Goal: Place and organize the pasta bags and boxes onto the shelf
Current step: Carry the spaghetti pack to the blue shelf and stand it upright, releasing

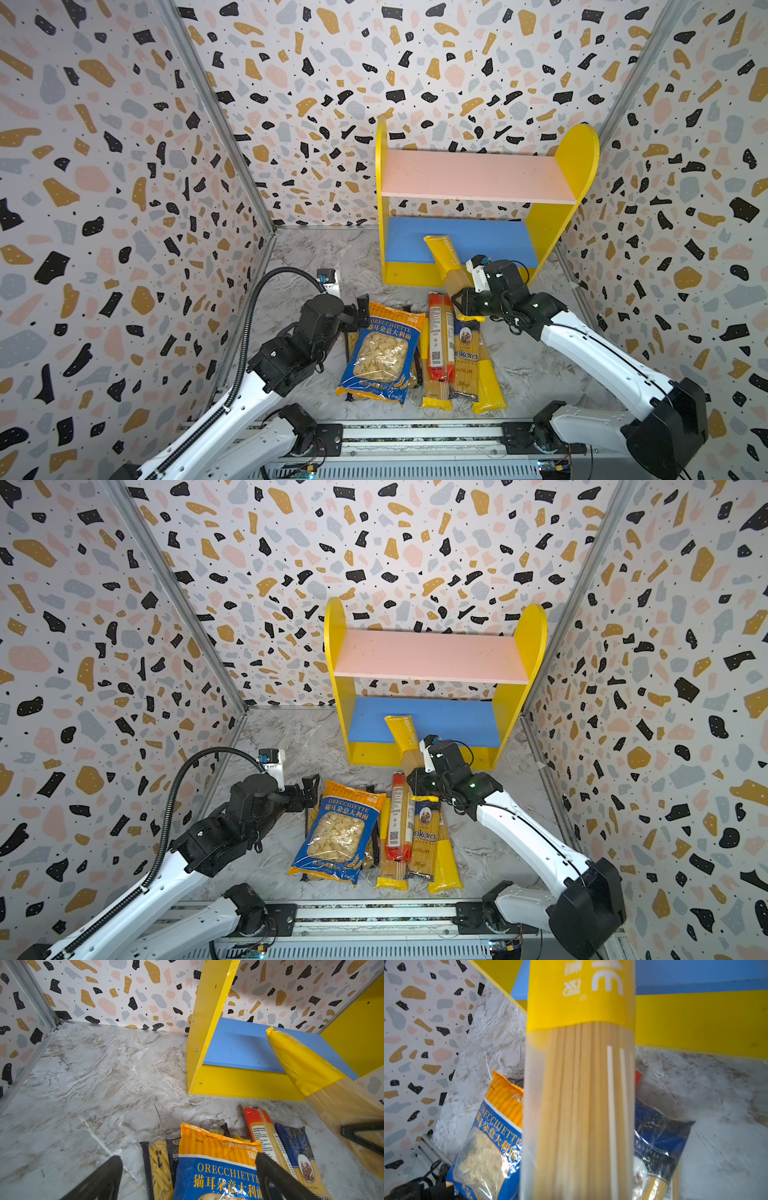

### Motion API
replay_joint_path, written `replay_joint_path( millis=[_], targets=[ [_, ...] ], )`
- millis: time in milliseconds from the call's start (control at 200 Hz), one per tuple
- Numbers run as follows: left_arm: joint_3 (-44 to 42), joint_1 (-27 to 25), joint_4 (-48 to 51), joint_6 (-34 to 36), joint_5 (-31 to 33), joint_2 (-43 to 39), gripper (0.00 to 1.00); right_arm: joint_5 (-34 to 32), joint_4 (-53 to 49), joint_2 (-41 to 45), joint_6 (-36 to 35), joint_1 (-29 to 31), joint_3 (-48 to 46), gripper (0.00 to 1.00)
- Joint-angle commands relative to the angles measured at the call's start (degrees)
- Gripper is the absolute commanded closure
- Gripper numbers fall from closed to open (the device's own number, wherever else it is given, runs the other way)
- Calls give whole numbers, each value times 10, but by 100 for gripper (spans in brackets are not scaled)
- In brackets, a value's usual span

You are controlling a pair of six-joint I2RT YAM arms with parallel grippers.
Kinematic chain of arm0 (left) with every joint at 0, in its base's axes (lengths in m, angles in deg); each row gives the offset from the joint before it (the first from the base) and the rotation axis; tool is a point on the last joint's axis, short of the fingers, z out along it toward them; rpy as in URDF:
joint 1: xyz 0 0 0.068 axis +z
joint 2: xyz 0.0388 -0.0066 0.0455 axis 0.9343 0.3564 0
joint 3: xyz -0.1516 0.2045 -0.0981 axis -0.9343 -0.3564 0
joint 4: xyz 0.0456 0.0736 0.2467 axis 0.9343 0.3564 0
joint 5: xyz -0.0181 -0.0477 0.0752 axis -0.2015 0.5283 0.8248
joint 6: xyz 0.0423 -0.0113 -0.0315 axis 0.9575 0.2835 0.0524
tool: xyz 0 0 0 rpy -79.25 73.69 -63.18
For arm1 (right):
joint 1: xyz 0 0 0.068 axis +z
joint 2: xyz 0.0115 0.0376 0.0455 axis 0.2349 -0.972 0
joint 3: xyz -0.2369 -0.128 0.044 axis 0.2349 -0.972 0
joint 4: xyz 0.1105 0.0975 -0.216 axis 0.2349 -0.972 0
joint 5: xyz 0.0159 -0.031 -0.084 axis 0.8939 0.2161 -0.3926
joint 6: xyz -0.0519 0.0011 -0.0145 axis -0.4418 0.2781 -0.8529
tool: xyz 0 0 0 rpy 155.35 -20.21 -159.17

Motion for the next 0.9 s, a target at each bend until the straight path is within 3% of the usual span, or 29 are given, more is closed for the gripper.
replay_joint_path(
  millis=[0,235,631,891],
  targets=[
    [2,-2,-11,15,-5,-7,0,33,188,-15,9,-10,41,77],
    [-1,-2,-32,-6,-82,-22,0,34,283,-126,32,-25,109,77],
    [10,-2,-29,30,-74,-14,0,63,358,-281,98,-30,227,75],
    [2,-2,-30,30,-83,-14,0,73,352,-370,121,-6,324,72]
  ],
)
